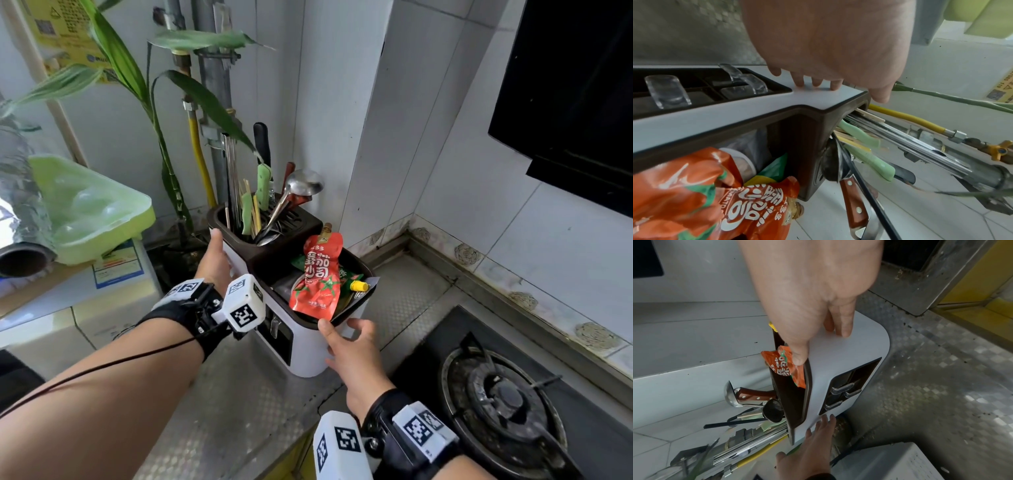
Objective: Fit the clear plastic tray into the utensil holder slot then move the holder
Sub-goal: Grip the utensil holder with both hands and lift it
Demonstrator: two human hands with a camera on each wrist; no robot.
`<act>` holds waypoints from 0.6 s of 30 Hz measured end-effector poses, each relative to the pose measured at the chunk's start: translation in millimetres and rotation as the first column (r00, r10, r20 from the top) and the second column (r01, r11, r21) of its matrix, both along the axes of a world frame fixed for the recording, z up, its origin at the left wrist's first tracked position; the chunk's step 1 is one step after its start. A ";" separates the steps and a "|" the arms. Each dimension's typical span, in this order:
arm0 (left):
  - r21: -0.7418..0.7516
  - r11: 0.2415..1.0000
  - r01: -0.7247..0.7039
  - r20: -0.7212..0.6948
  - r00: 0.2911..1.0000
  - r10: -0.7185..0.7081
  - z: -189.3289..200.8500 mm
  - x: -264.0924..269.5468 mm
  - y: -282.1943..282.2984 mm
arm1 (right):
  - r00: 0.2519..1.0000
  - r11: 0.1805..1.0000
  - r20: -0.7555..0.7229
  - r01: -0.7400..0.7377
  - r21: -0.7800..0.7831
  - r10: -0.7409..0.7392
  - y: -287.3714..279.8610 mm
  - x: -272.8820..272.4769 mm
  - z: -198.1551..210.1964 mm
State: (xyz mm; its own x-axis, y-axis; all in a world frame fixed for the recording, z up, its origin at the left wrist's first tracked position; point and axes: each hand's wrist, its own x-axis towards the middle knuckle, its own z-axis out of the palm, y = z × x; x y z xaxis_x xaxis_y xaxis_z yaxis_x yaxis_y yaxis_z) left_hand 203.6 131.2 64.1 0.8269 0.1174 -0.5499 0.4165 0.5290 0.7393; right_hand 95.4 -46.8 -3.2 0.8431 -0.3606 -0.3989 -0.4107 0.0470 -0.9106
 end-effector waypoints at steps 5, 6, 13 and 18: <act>0.078 0.997 0.015 -0.009 1.000 -0.014 10.2 -5.0 -3.8 | 1.000 1.000 -0.018 -0.001 -0.009 0.001 1.2 -0.4 -0.9; 0.079 0.997 0.014 -0.008 1.000 -0.014 12.1 -4.7 -2.6 | 1.000 1.000 -0.021 -0.002 -0.002 0.002 1.7 -1.1 0.4; 0.136 0.991 0.016 0.079 0.997 -0.027 24.1 -15.5 7.4 | 0.999 0.996 -0.022 0.048 0.069 -0.046 -1.5 -8.4 15.1; 0.200 0.976 0.080 0.175 0.978 -0.116 34.2 -26.3 19.8 | 0.986 0.988 0.068 0.146 0.047 -0.149 -2.5 -10.1 33.4</act>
